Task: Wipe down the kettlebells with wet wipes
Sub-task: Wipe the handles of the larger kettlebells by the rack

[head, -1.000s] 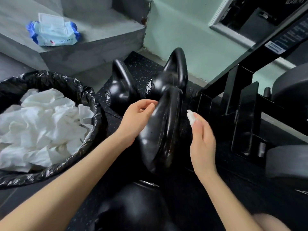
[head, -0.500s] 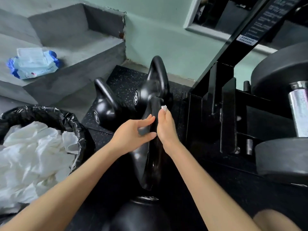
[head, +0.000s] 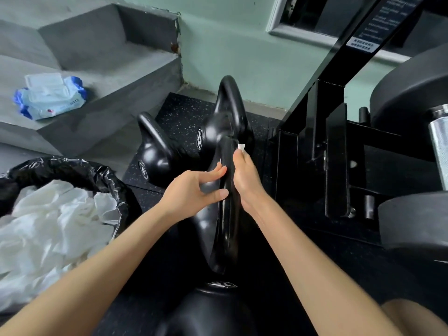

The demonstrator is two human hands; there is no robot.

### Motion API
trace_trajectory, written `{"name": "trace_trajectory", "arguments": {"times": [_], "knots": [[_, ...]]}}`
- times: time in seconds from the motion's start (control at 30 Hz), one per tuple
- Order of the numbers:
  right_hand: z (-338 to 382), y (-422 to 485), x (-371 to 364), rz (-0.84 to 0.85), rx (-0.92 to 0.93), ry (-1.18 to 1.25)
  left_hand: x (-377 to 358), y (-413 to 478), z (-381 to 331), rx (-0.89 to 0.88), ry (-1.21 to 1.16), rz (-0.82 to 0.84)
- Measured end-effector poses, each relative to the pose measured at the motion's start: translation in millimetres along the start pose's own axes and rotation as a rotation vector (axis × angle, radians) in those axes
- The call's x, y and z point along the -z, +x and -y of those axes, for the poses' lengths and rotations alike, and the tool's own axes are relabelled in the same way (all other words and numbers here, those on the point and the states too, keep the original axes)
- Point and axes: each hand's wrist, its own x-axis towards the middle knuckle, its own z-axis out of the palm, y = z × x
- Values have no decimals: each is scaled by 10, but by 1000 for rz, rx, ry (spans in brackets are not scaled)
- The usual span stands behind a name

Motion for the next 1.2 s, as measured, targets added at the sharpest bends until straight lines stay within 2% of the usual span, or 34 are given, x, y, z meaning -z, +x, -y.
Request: {"name": "trace_trajectory", "arguments": {"times": [0.13, 0.27, 0.37, 0.57, 0.73, 0.9, 1.0, 1.2], "knots": [[-188, -520, 29, 43, -6, 54, -15, 2, 16, 4, -32, -12], [-52, -281, 68, 66, -43, 41, -11, 9, -2, -19, -8, -6], [-126, -380, 119, 107, 99, -34, -5, -4, -4, -19, -10, -11], [-537, -858, 106, 213, 91, -41, -27, -57, -39, 21, -156, 12], [-680, -1075, 131, 291, 61, -109, 5, -42, -59, -2, -60, 23], [-511, -852, 91, 223, 139, -187, 19, -25, -61, -2, -44, 10], [-529, -864, 75, 181, 120, -141, 42, -28, -81, 2, 8, 5], [-739, -1095, 117, 202, 98, -192, 41, -32, -110, -1, 48, 0]]}}
